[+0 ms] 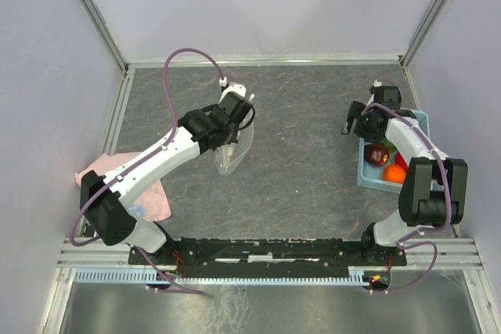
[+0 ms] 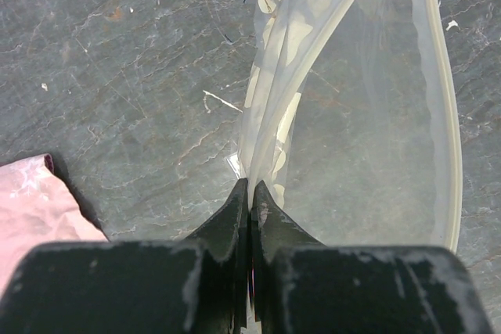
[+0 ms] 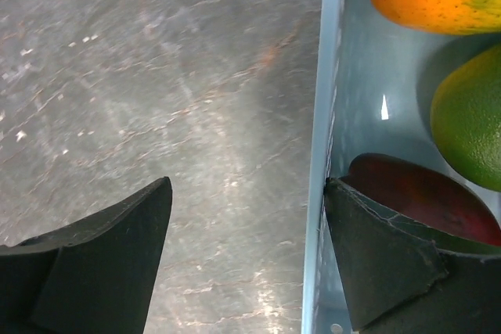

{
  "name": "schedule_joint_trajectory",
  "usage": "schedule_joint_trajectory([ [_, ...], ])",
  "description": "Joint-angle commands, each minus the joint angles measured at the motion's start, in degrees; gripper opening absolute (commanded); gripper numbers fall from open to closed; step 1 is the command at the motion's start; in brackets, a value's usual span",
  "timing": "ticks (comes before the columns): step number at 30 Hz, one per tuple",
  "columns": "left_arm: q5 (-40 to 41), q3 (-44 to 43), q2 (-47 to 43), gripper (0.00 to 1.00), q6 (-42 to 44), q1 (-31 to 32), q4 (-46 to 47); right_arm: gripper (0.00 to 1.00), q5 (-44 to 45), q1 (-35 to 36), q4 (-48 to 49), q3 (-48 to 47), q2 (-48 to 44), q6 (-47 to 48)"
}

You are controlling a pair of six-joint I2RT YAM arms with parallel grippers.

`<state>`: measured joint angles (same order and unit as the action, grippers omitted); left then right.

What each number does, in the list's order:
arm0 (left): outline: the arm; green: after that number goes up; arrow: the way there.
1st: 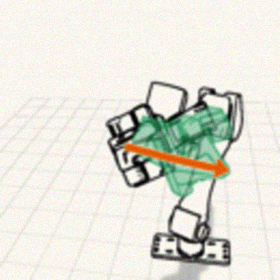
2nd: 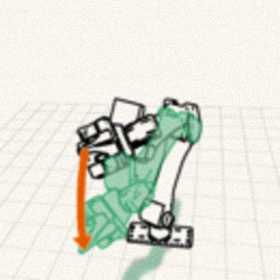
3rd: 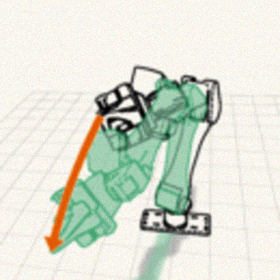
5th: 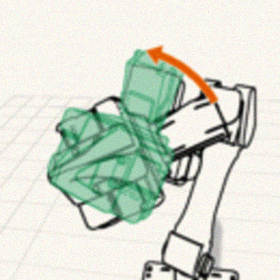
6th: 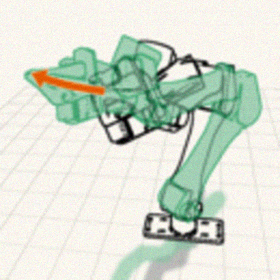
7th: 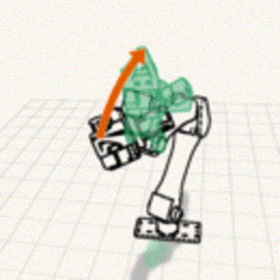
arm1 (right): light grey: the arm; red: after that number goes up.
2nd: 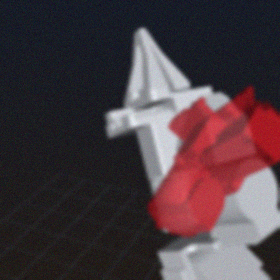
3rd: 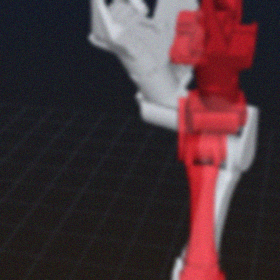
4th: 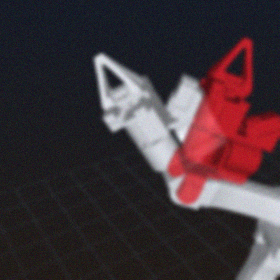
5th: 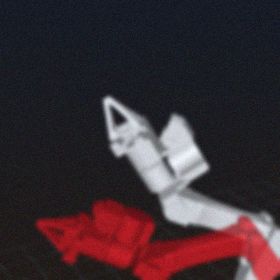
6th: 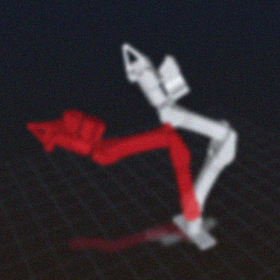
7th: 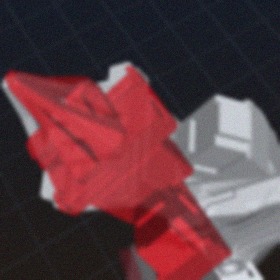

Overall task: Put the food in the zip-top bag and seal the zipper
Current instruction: Move the bin to the center of the board.

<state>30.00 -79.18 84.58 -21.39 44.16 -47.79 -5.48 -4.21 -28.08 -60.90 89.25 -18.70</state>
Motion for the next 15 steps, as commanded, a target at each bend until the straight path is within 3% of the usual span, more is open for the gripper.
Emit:
schedule_joint_trajectory([
  [1,2.74,-1.59,-1.37,0.03,1.61,-0.23,0.37,0.85,-7.18,2.59,0.27,-1.15,-1.77,-0.64],
  [7,2.70,-1.23,-1.26,0.03,1.61,-0.22,0.40,0.87,-8.49,2.81,-2.56,-3.29,-5.61,2.10],
  [15,2.32,-0.81,-1.91,0.03,1.70,-0.22,0.50,0.90,3.82,0.16,-9.31,-5.62,-7.88,2.75],
])
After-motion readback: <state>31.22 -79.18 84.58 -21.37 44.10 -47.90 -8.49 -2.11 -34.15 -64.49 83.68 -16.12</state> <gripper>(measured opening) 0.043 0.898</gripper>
